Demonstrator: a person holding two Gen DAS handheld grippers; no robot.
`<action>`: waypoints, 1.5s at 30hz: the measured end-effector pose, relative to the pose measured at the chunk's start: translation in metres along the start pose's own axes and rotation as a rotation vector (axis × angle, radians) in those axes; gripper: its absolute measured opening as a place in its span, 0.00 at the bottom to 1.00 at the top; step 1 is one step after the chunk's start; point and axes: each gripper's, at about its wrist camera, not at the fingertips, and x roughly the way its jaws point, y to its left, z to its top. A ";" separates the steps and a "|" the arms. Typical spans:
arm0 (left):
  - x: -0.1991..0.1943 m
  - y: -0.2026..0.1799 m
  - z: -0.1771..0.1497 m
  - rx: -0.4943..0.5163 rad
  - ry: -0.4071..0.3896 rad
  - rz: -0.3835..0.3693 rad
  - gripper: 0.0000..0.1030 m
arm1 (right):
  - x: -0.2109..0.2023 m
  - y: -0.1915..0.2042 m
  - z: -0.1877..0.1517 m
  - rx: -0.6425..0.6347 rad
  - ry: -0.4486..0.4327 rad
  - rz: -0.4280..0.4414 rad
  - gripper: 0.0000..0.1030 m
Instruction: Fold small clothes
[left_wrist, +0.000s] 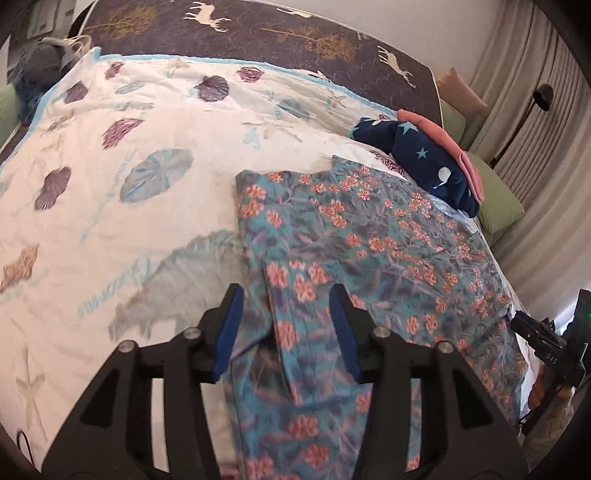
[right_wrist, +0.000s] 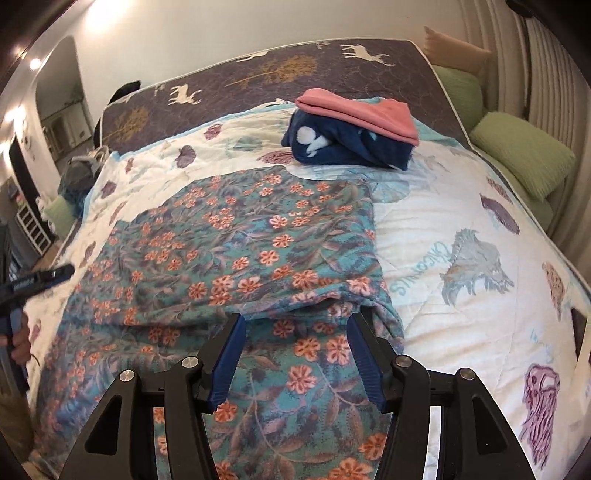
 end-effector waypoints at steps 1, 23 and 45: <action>0.005 0.002 0.003 -0.002 0.020 0.010 0.49 | 0.002 0.002 0.003 -0.012 0.004 0.001 0.57; 0.010 -0.004 0.001 0.077 0.029 0.130 0.22 | 0.026 -0.021 0.035 0.050 0.012 0.024 0.57; -0.001 -0.036 0.010 0.251 -0.033 0.061 0.08 | 0.030 -0.022 0.038 0.048 0.018 0.028 0.57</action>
